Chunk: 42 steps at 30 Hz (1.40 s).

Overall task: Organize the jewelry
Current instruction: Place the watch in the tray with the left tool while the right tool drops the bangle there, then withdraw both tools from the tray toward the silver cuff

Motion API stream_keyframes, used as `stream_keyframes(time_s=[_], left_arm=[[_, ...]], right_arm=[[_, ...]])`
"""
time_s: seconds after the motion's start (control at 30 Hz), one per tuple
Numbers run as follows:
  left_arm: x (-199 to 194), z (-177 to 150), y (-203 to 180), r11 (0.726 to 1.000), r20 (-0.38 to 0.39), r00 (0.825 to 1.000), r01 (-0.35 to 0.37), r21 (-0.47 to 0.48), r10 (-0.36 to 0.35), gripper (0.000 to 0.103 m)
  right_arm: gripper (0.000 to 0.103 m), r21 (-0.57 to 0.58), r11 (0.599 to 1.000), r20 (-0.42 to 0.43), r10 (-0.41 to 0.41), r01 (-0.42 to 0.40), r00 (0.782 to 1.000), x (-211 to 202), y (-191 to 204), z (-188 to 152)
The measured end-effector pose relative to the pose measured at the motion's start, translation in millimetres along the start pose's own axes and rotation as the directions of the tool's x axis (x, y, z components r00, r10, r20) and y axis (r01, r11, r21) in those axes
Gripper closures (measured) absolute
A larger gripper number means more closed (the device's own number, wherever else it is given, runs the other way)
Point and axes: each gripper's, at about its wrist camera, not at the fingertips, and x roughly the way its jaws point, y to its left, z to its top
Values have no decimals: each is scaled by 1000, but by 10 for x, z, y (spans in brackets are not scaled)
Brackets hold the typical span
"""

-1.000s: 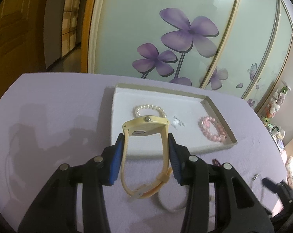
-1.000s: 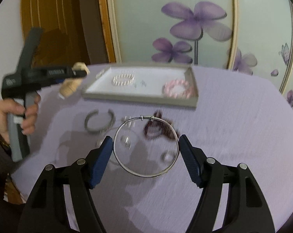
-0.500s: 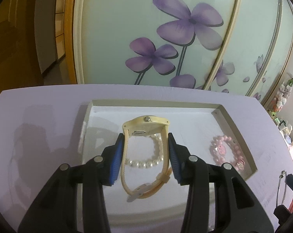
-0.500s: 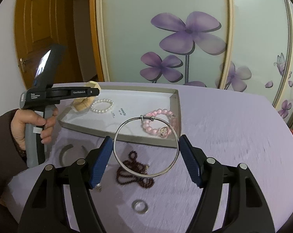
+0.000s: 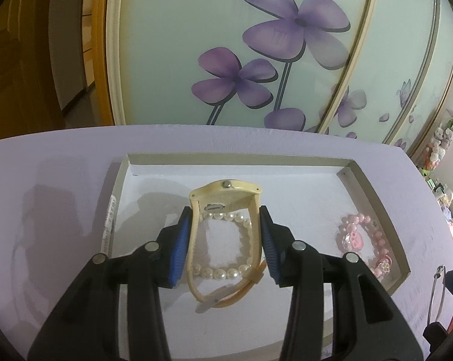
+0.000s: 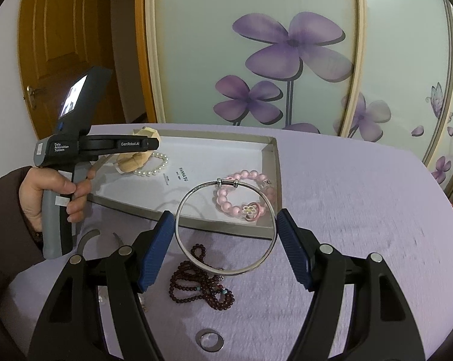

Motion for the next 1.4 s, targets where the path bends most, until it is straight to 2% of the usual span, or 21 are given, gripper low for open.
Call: stream_keyframes(time_s=[0.17,0.4,0.7,0.97,1.07,1.13,1.4], left_arm=[[-96,-29,-21,1000,25,1000,-8,14,8,53],[-428,33,56,1000,102,995,-4,9,3,52],[-932,131,181,1000,217,976,8,-7,-6,48],[-983,189,183,1000,235,972,29,-5,-27,48],[-960,190,185,999,231,973,34,-10,-30,48],[-943,185,185,999,226,974,36,-12,-33,48],[-1057,-9,181,999,200,979,46,3,-46,48]], right_arm=[[32,-2,1000,0,-3,3,1000,-9,25,15],[32,-3,1000,3,-9,9,1000,94,-10,104],[32,18,1000,-65,26,-25,998,701,-60,339],[31,36,999,-110,16,-12,994,1033,-80,347],[29,38,999,-95,22,-18,995,1026,-88,360],[21,44,999,-86,33,-29,996,974,-96,359],[21,68,996,-41,64,-61,997,564,-182,263]])
